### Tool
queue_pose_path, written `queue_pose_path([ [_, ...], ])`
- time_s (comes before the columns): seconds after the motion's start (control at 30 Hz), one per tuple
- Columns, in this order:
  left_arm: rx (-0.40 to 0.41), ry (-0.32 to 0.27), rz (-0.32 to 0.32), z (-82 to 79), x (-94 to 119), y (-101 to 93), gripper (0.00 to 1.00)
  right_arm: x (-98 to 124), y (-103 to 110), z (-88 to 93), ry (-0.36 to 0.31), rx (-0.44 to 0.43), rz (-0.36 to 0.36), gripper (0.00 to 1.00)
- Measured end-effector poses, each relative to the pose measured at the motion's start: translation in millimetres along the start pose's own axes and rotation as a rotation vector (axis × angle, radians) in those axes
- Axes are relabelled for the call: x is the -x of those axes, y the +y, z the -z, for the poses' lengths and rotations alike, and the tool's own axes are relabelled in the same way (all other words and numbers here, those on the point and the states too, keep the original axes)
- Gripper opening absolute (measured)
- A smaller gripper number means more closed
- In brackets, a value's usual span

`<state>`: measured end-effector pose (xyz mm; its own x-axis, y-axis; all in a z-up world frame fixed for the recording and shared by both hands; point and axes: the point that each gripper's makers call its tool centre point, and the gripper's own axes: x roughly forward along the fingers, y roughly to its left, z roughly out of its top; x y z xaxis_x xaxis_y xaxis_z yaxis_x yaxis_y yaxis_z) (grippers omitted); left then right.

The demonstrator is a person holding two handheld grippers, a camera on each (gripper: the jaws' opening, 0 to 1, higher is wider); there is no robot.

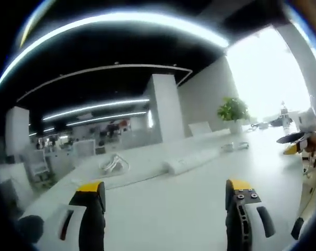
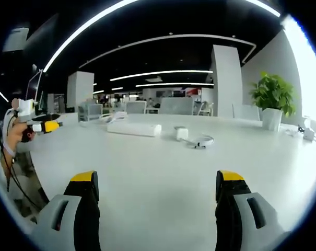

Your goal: Straighten the power strip on the desk, plug the charger into it

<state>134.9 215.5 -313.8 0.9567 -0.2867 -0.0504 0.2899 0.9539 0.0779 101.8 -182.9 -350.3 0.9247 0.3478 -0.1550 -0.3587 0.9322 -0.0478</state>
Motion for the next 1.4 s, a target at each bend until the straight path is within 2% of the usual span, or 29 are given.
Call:
queue_pose_path([
  [0.27, 0.008, -0.006, 0.015, 1.9, 0, -8.7, 0.98, -1, -2, -5.4, -0.010, 0.011, 0.004, 0.92],
  [0.5, 0.016, 0.007, 0.014, 9.1, 1, -8.2, 0.97, -10, -9, -40.7, -0.068, 0.088, 0.001, 0.92],
  [0.73, 0.021, 0.011, 0.030, 12.8, 1, -12.0, 0.97, -26, -14, -65.7, -0.090, 0.133, -0.026, 0.91],
  [1.03, 0.026, 0.009, 0.034, 14.2, 2, -13.9, 0.97, -39, -17, -85.1, -0.118, 0.107, -0.074, 0.91],
  [1.27, 0.033, 0.010, 0.044, 16.2, 0, -18.1, 0.97, -51, -20, -92.7, -0.122, 0.097, -0.088, 0.91],
  [1.4, 0.039, 0.009, 0.049, 17.1, -1, -20.3, 0.97, -60, -24, -96.1, -0.126, 0.097, -0.081, 0.96],
])
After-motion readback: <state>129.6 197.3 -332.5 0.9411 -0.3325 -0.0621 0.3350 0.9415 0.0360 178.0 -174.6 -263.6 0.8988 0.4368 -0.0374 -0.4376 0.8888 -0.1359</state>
